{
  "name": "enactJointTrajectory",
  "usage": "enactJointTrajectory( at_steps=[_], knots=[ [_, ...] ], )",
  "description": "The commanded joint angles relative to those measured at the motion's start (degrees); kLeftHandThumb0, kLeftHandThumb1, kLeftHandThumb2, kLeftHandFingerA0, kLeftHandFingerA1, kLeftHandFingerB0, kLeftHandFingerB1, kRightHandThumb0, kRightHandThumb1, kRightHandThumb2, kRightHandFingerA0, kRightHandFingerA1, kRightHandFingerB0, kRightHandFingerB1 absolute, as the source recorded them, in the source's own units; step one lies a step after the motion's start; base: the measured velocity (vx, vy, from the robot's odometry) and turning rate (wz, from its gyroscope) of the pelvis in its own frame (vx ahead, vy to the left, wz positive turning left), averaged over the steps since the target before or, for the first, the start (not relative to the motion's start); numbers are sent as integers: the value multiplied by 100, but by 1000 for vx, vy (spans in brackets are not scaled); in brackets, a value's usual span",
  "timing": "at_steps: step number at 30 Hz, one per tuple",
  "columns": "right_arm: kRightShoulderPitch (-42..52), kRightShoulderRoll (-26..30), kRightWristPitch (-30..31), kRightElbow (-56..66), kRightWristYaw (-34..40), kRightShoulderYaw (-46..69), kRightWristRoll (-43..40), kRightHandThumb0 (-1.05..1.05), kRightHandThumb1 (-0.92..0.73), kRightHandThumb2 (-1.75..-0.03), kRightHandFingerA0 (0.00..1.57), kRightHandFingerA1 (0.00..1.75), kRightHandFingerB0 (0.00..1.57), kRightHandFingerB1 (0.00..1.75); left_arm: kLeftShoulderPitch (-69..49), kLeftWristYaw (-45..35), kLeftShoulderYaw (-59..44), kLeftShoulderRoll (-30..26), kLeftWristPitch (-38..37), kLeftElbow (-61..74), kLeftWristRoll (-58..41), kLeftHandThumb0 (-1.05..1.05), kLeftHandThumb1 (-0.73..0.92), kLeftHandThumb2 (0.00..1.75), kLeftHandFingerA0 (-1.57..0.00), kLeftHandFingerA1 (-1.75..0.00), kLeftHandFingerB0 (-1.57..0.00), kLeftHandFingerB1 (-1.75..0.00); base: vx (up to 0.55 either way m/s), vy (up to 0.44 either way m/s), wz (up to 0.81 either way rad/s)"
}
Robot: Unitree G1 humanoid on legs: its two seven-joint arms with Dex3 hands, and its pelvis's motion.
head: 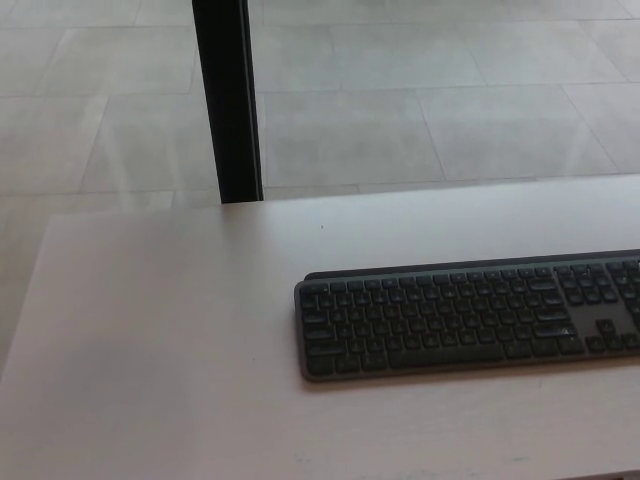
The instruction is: The robot uses its right fingers to click on the space key of the black keyboard placed on the center of the white desk.
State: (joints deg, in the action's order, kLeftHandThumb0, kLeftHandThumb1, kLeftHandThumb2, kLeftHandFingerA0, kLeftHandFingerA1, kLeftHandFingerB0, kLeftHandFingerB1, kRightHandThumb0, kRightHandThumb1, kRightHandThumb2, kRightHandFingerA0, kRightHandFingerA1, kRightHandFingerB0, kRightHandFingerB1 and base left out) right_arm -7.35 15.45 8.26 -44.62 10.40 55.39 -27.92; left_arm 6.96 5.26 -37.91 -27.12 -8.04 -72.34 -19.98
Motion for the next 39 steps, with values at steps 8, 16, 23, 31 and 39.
enactJointTrajectory(
  at_steps=[8, 16, 23, 31, 39],
  knots=[
    [87, -9, -57, 156, 157, -304, -195, -35, -35, -70, 80, 83, 73, 78, 1, -33, -3, -102, -70, -20, -76, -50, 63, 59, -71, -71, -68, -56, 0, 0, 0],
    [93, -10, -25, 194, 196, -471, -218, -35, -35, -71, 78, 82, 69, 75, 6, -39, 6, -91, -98, -13, -110, -47, 56, 57, -80, -81, -74, -60, 0, 0, 0],
    [215, -54, -53, 199, 211, -522, -286, -35, -35, -71, 77, 82, 75, 78, -2, 2, 140, -113, -99, -27, -21, -47, 58, 57, -75, -77, -72, -58, 0, 0, 0],
    [269, -50, -88, 144, 67, -525, -376, -35, -35, -69, 76, 81, 71, 76, -27, -16, 150, -118, -103, -34, -18, -47, 58, 57, -74, -74, -74, -58, 0, 0, 0],
    [282, -69, 10, 221, 7, -626, -431, -36, -34, -70, 74, 82, 68, 77, -68, -95, 116, -128, -116, 7, -75, -47, 59, 58, -73, -73, -74, -59, 0, 0, 0]
  ],
)
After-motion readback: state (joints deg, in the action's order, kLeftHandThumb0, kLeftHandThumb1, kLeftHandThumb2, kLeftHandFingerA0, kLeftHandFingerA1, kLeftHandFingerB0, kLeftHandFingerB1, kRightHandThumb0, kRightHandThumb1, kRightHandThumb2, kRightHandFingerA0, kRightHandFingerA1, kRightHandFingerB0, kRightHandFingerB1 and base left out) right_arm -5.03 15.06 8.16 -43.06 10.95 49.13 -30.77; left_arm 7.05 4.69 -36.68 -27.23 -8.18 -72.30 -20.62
